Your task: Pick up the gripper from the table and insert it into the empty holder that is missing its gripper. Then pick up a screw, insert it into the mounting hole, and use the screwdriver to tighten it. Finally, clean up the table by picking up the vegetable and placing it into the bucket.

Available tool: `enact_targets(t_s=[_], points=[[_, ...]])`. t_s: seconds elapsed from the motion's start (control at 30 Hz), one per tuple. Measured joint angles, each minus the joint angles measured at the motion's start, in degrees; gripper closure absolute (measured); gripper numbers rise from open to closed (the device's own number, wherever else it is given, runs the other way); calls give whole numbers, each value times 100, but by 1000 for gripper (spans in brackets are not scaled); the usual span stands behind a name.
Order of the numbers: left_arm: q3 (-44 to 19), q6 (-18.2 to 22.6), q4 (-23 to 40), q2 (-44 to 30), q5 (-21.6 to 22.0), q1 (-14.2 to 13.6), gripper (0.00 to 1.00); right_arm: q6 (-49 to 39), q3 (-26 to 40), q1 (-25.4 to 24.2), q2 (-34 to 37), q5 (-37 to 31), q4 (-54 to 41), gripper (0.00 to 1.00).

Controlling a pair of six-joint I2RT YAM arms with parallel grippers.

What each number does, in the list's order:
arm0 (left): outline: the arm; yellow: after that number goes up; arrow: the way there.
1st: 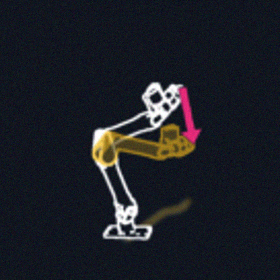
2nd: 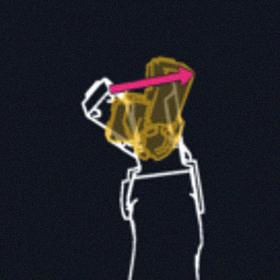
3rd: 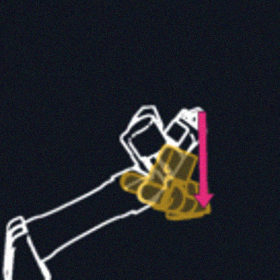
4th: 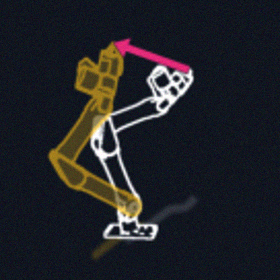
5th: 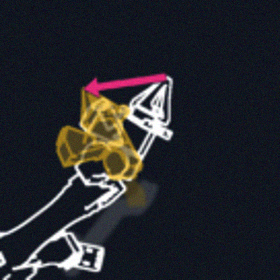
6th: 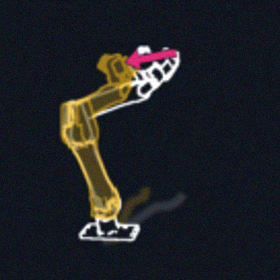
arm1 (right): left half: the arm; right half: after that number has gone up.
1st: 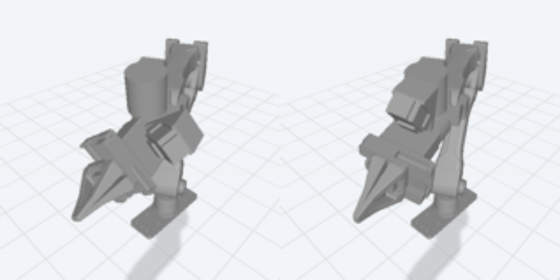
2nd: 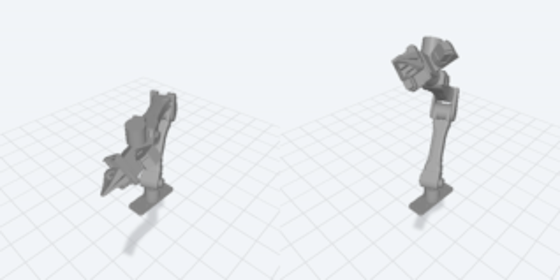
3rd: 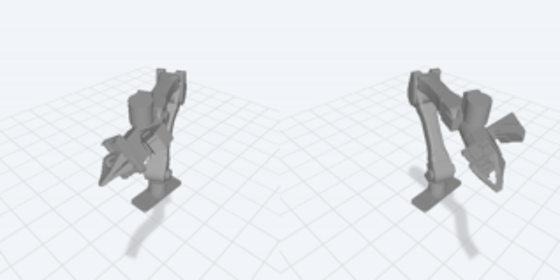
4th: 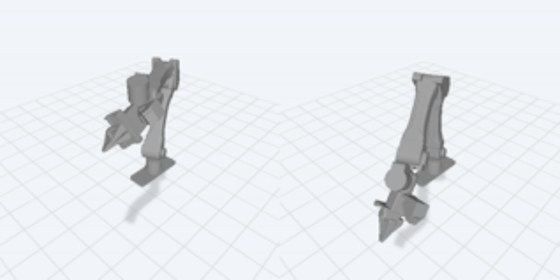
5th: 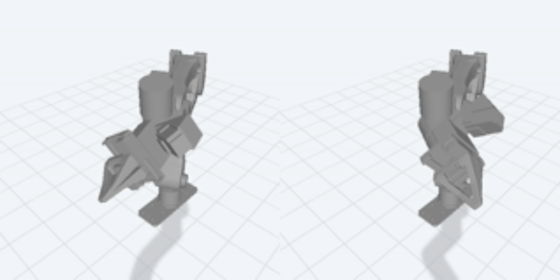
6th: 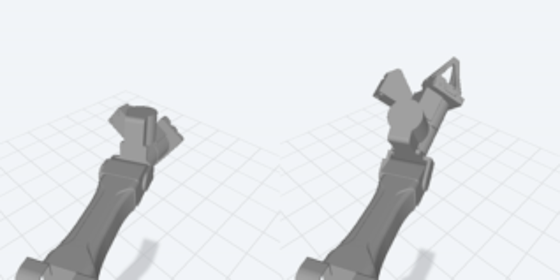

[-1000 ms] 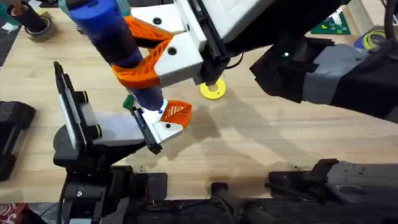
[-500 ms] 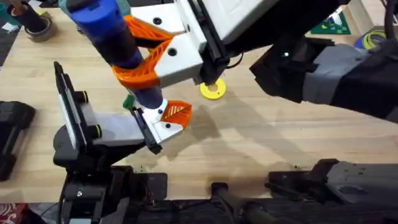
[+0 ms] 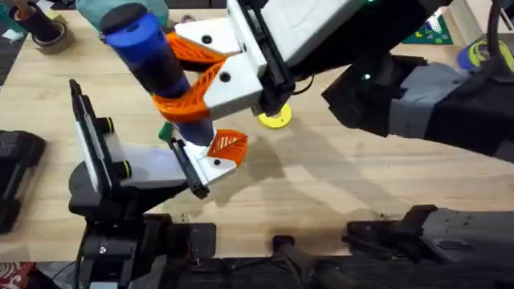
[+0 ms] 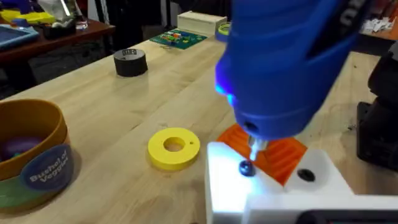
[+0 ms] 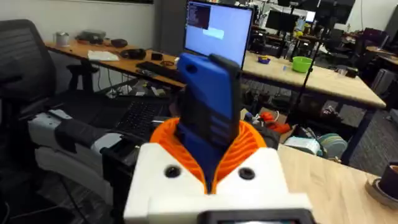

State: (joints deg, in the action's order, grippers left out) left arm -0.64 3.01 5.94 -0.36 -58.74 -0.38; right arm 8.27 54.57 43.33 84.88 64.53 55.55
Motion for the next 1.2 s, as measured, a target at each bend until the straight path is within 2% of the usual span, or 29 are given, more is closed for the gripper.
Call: enact_targets(t_s=[1.2], points=[[0, 1, 1, 0, 0, 0, 993, -147, -46, 0, 0, 0, 50, 977]])
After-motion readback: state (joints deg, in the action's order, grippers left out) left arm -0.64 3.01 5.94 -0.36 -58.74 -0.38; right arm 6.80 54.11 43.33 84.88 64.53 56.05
